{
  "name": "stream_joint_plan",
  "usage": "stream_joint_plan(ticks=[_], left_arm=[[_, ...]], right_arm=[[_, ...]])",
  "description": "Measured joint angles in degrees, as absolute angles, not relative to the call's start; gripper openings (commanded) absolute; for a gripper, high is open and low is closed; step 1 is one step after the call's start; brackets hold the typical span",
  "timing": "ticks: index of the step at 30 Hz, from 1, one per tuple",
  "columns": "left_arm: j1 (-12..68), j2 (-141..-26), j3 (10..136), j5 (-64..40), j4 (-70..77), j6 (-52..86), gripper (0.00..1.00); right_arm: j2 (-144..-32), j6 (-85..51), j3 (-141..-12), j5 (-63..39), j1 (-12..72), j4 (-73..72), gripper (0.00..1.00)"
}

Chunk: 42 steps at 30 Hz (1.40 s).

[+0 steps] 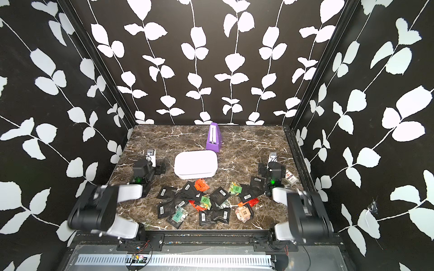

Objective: Put the tea bags into the storage box
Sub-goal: Pick up the tea bag from the center of the board.

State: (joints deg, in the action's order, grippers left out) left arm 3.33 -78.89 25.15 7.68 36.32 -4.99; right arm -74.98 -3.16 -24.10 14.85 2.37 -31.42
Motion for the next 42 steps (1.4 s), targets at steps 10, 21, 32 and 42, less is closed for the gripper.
stream_joint_plan(ticks=[10, 21, 32, 42], left_arm=[[3.2, -48.6, 37.9, 24.4, 3.3, 15.1, 0.99], [3.1, -42.4, 46.8, 10.3, -28.6, 22.2, 0.73], [14.8, -39.9, 47.4, -5.3, -41.9, 34.5, 0.5], [49.1, -49.9, 46.8, -0.8, -36.9, 49.1, 0.19]], right_arm=[[-46.5, -24.3, -31.3, 23.7, 1.5, 0.1, 0.99], [-39.9, -34.7, -39.1, 3.7, 1.1, 24.0, 0.99], [-48.0, -44.7, -40.9, -8.6, 18.0, 28.4, 0.87], [-48.6, -57.3, -34.9, -1.8, 37.3, 24.2, 0.67]])
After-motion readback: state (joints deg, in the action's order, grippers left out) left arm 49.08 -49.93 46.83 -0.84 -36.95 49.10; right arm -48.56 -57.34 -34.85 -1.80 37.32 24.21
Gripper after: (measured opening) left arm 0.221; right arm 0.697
